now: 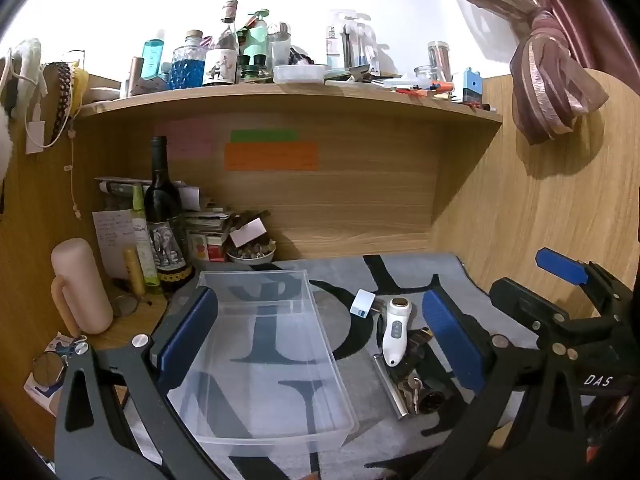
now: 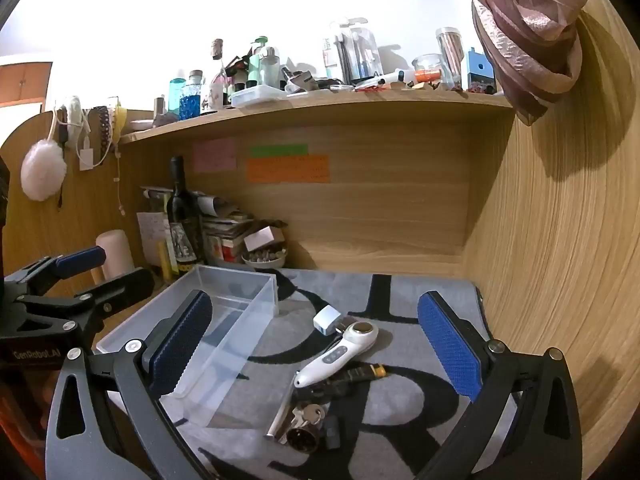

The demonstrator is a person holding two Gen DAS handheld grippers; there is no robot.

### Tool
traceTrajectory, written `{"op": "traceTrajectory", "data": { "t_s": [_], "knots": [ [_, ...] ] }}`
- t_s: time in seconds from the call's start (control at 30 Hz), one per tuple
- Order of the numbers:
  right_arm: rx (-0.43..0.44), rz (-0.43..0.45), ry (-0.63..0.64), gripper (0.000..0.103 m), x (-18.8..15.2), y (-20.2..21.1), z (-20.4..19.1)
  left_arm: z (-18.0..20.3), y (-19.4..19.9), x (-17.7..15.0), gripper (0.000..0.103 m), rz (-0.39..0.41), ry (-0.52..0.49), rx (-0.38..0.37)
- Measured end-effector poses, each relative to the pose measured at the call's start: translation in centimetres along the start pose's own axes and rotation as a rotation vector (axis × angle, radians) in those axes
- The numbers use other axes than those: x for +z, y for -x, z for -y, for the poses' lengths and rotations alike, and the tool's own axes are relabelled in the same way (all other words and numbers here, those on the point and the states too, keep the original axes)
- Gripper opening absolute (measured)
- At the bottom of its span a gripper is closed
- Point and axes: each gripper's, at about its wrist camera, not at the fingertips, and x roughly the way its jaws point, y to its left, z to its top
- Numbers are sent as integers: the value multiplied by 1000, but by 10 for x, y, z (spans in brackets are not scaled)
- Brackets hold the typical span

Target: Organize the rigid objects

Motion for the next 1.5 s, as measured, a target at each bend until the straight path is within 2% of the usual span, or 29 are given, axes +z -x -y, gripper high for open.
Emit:
{"op": "traceTrajectory", "data": {
  "t_s": [1.5],
  "knots": [
    [1, 3, 6, 103, 0, 5, -1, 6, 2, 2, 103, 3, -3, 3]
  ]
}}
